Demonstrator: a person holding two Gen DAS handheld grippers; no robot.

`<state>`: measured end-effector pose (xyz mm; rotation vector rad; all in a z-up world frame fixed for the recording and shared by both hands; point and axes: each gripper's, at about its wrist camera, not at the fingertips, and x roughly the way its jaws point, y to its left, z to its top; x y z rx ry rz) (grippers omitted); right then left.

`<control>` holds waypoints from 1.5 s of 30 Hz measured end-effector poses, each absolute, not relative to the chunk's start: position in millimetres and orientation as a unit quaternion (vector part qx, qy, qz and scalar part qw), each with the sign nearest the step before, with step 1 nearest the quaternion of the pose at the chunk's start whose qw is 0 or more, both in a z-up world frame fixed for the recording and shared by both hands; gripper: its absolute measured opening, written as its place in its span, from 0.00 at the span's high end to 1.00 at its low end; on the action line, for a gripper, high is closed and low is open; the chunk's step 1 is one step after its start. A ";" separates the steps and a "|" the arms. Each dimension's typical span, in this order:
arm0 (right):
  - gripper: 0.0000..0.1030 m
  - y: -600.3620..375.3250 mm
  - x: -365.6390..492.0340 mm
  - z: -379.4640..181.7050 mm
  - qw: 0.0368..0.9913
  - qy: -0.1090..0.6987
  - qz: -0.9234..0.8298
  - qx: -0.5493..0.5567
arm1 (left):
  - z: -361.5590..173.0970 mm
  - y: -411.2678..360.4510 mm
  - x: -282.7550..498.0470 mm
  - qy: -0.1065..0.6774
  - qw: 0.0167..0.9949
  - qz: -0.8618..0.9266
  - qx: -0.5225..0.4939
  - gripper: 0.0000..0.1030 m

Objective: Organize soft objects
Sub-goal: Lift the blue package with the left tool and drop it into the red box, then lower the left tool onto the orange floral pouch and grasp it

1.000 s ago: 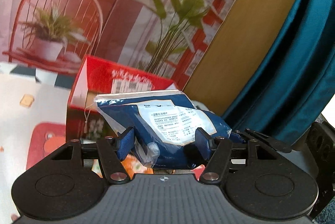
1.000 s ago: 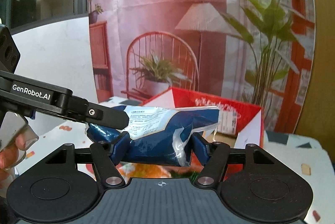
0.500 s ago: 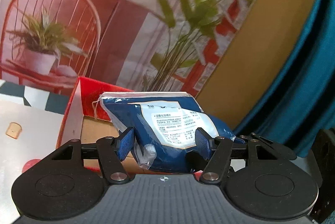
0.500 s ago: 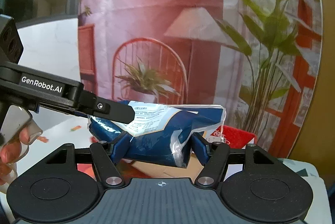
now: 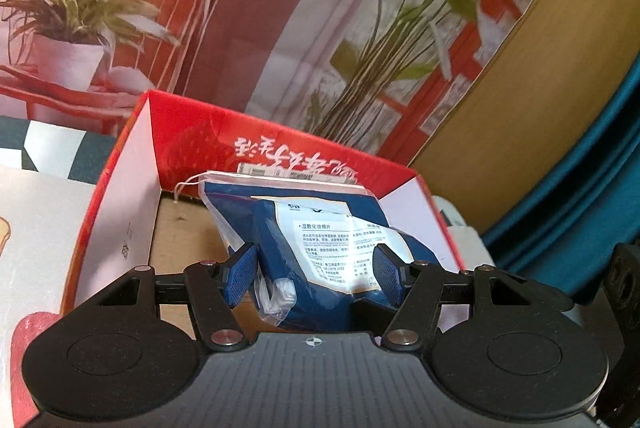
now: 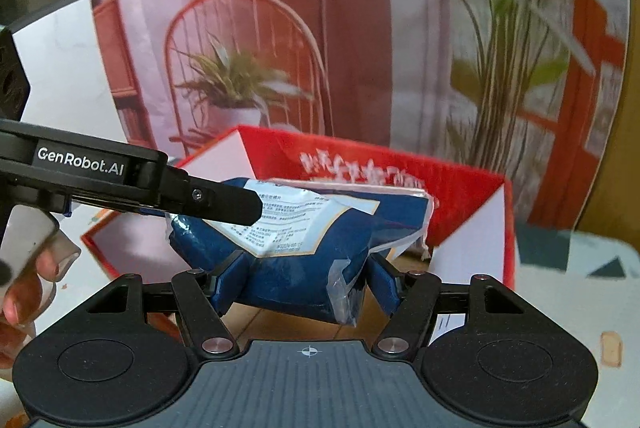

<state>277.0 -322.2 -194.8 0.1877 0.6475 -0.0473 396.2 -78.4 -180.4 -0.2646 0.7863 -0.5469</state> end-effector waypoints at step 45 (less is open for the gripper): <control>0.13 -203.1 129.9 -239.5 0.923 0.370 -0.024 0.099 | -220.8 34.6 201.6 0.424 0.875 -0.206 -0.112 0.35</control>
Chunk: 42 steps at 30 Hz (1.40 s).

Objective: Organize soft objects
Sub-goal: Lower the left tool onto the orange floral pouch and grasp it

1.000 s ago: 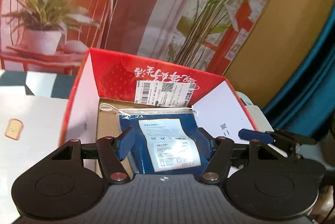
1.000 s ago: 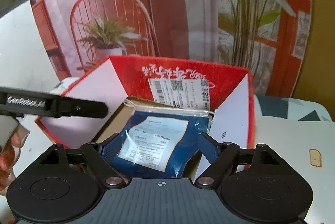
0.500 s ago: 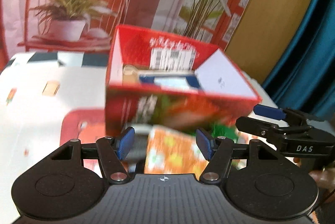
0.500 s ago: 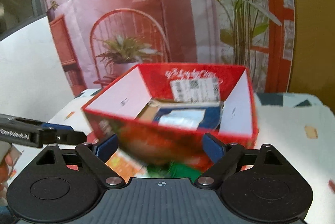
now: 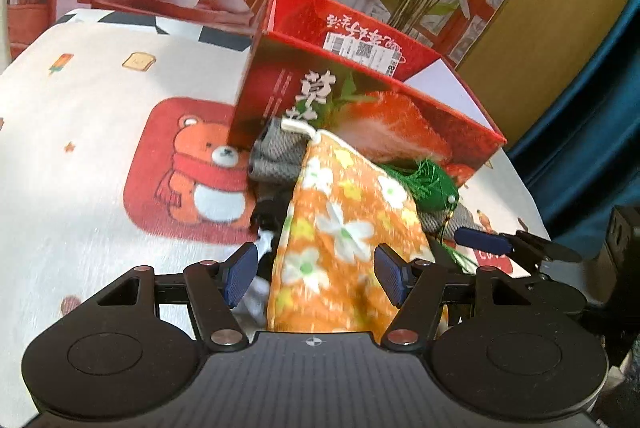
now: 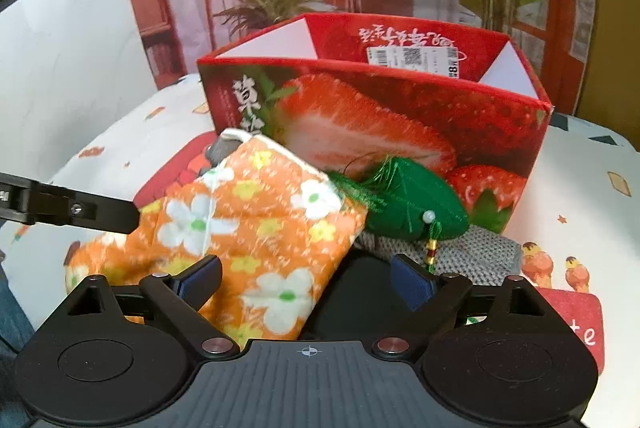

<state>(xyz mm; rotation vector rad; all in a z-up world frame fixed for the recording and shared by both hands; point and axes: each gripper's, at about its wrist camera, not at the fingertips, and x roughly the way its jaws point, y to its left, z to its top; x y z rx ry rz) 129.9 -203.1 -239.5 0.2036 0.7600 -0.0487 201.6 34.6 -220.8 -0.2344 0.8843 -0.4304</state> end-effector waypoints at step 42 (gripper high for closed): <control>0.24 -194.9 143.1 -254.4 0.913 0.373 0.063 0.155 | -257.4 26.8 225.0 0.457 0.847 -0.237 -0.136 0.46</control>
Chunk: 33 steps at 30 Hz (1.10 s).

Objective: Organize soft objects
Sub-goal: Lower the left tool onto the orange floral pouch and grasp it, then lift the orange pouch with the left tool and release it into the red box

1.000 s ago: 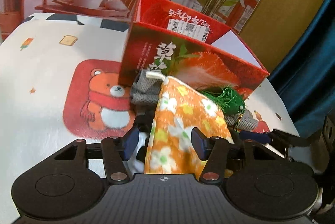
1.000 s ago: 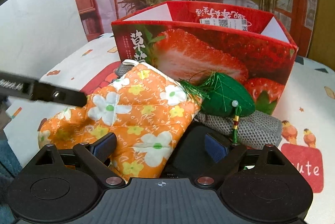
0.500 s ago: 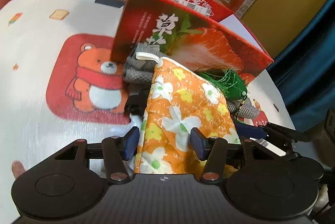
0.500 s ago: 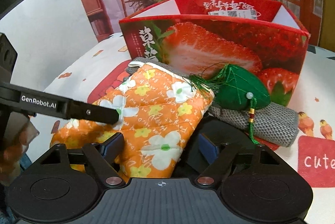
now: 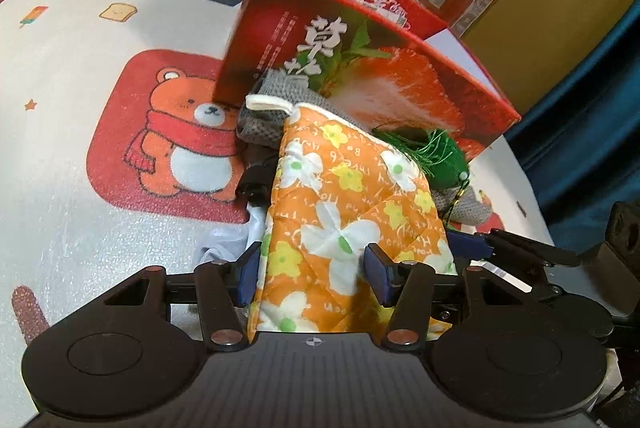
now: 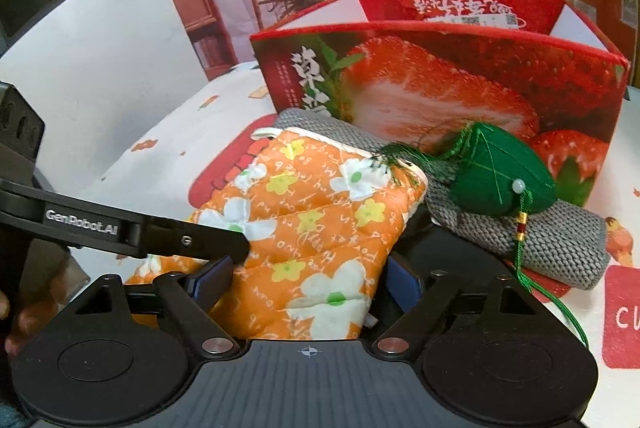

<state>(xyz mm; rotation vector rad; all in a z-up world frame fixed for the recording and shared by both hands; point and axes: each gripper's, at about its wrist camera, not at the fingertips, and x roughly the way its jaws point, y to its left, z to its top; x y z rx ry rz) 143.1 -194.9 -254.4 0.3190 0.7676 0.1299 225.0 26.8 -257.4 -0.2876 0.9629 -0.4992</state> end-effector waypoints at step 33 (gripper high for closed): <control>0.69 -242.5 162.6 -159.4 0.955 0.260 0.019 0.139 | -158.7 13.3 256.3 0.334 0.884 -0.284 -0.164 0.61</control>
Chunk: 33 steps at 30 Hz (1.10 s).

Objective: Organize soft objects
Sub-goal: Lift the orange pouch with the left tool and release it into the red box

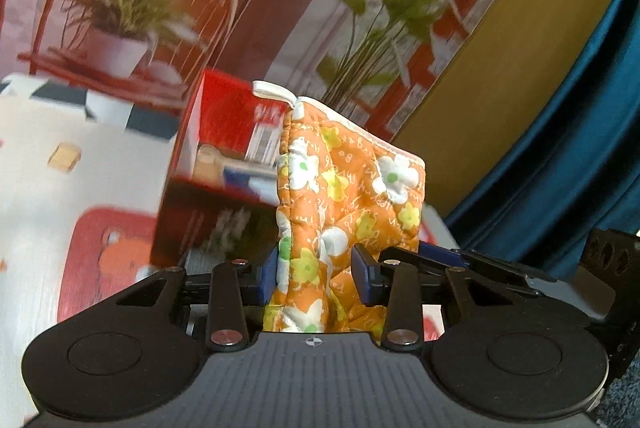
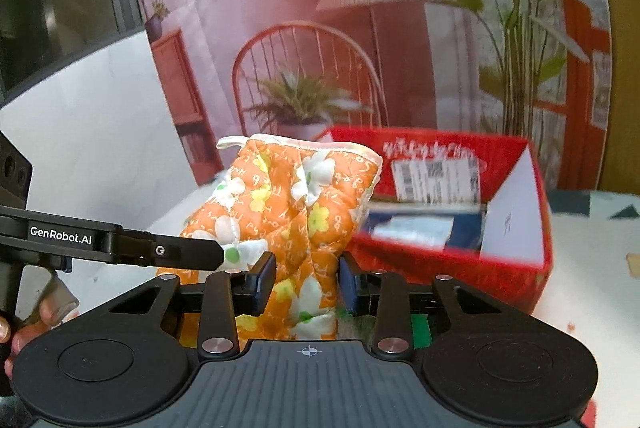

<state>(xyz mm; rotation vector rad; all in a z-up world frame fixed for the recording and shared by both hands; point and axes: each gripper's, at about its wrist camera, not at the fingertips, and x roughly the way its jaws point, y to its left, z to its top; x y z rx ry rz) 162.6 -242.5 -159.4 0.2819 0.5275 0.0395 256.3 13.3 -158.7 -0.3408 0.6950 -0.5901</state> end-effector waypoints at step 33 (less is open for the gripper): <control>0.50 -314.3 318.8 -207.7 0.934 0.340 -0.013 0.109 | -173.3 -42.5 396.7 0.361 0.904 -0.228 -0.023 0.37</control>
